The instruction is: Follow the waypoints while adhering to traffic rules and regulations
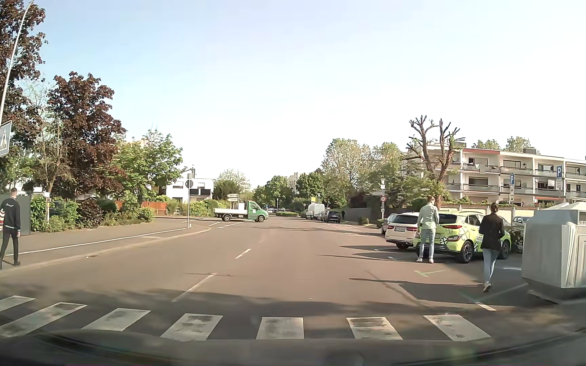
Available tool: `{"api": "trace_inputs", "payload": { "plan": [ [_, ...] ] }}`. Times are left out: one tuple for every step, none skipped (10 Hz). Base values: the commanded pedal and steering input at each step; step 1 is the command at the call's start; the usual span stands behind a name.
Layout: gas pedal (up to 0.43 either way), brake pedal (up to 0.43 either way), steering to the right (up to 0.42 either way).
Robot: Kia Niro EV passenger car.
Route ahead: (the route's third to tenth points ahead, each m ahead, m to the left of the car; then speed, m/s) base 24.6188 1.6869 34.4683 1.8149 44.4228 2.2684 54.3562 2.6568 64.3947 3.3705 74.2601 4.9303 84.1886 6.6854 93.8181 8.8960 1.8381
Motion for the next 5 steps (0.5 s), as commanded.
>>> {"api": "trace_inputs", "payload": {
  "plan": [
    [0.228, 0.03, -0.015],
    [0.228, 0.03, -0.015],
    [0.24, 0.03, -0.015],
    [0.24, 0.03, -0.015],
    [0.248, 0.03, -0.015]
  ]
}}
